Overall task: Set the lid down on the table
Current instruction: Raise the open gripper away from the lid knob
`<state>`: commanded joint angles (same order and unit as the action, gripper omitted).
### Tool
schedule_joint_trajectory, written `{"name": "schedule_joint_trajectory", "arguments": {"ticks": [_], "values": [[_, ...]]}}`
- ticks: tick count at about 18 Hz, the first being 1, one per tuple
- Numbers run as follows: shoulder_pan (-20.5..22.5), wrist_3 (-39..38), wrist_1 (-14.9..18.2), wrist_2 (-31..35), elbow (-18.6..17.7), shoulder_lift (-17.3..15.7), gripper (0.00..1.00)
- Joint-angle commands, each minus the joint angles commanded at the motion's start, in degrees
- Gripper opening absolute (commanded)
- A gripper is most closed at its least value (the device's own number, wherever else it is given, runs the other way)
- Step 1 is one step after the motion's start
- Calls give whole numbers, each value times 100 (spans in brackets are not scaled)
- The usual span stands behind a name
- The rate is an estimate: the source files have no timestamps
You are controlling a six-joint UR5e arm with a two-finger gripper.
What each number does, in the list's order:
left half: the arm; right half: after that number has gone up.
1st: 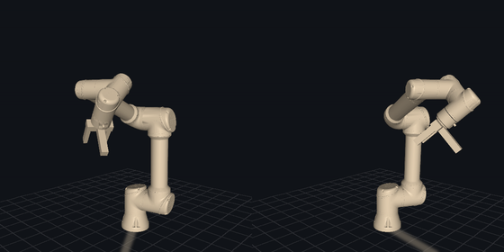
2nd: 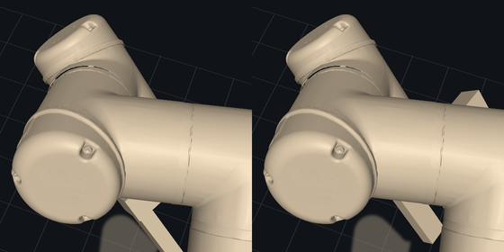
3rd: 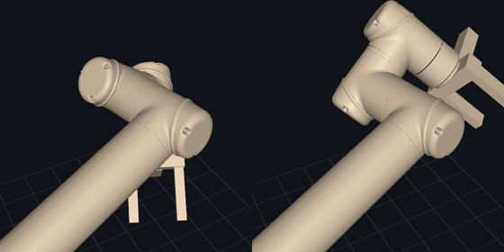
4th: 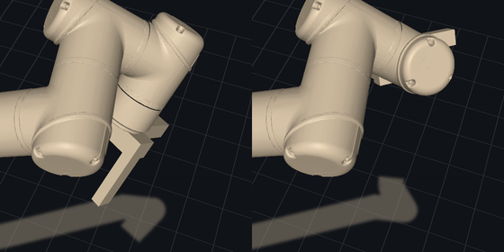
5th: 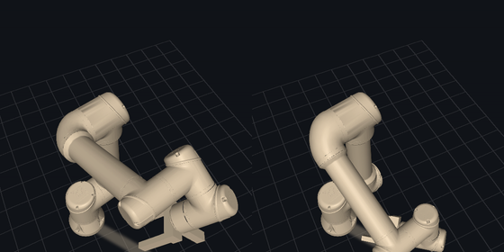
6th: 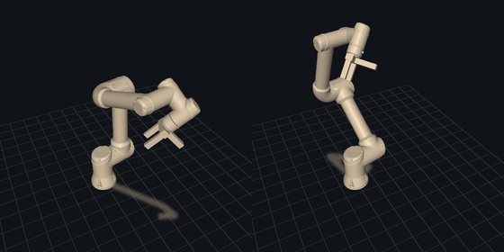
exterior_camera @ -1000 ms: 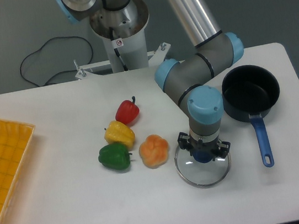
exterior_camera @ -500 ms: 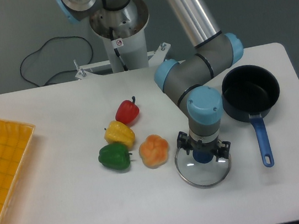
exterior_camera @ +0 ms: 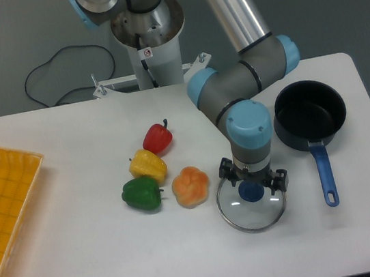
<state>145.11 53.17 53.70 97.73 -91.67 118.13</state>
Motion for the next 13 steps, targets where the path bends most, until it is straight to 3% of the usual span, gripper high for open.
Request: {"name": "schedule_joint_trajectory", "arguments": {"ticks": [4,10,13], "values": [[61,-18,52,-44,0,-53,100],[150,158,105,-501,44,-430,100],[123,577,342,-457,97,-475,100]]}}
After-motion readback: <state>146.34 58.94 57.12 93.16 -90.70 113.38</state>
